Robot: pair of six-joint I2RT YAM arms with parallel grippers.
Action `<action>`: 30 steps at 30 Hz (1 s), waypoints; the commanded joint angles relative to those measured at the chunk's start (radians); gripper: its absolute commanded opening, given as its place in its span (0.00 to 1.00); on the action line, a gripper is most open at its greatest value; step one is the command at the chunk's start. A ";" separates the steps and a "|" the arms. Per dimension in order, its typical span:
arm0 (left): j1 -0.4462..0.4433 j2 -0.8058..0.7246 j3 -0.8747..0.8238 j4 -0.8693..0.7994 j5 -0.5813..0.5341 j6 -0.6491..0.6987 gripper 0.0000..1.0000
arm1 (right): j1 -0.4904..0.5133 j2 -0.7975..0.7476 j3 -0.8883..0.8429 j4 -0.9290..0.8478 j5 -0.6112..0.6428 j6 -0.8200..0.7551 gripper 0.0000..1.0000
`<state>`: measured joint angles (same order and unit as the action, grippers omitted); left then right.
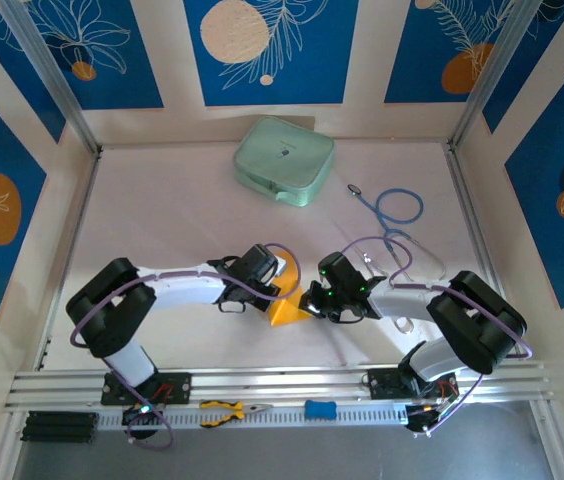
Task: Fold a paper plane with a square sheet of paper (pick it up from the middle)
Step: Fold the triangle a second time at the center of the table.
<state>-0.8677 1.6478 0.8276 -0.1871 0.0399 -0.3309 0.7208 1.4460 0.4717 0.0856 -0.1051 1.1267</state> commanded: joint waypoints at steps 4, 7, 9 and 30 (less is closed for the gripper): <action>0.010 0.031 0.015 -0.006 0.001 0.009 0.02 | 0.003 0.034 -0.008 -0.105 0.016 -0.026 0.03; 0.011 0.032 0.007 -0.004 0.003 0.002 0.02 | 0.000 0.020 -0.004 -0.092 0.005 -0.039 0.03; 0.010 0.032 0.005 -0.006 0.003 0.000 0.01 | -0.004 -0.001 0.004 -0.087 -0.001 -0.047 0.04; 0.010 0.037 0.007 -0.004 0.010 0.007 0.01 | 0.030 0.111 0.045 0.352 -0.097 0.074 0.00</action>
<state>-0.8677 1.6566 0.8295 -0.1719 0.0406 -0.3309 0.7444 1.5333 0.4858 0.3660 -0.1707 1.1805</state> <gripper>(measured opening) 0.064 0.063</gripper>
